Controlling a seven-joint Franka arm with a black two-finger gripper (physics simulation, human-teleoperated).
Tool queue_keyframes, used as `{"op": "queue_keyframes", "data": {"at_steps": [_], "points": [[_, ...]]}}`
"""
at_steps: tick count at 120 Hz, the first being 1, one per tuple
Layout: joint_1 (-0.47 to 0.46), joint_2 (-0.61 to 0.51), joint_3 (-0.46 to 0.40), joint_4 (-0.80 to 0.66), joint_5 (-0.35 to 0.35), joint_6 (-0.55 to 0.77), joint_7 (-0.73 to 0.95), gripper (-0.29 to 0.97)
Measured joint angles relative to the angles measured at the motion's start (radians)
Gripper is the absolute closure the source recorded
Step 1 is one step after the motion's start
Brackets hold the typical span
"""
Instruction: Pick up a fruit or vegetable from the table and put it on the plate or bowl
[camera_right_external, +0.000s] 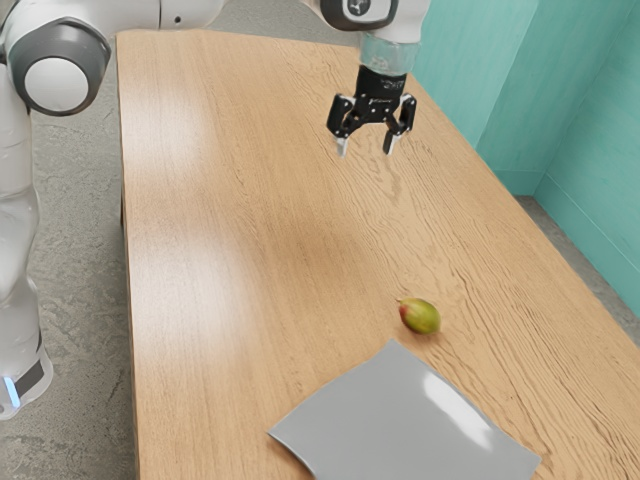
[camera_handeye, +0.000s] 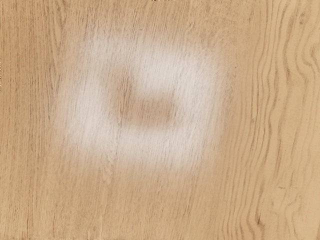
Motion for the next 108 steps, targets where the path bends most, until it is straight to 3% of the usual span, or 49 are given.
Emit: {"op": "queue_keyframes", "data": {"at_steps": [32, 44, 58, 76, 97, 108], "points": [[0.031, -0.002, -0.01, 0.014, -0.022, 0.015, -0.143, 0.0], [0.027, 0.108, -0.004, 0.151, -0.042, 0.024, -0.062, 0.0], [0.046, 0.195, -0.01, 0.195, -0.077, 0.035, 0.136, 0.0], [0.156, 0.285, -0.208, 0.222, -0.091, 0.142, 0.535, 0.0], [0.21, 0.384, -0.377, 0.219, -0.009, 0.273, 0.961, 0.0], [0.207, 0.398, -0.411, 0.217, 0.027, 0.317, 1.135, 0.0]]}}
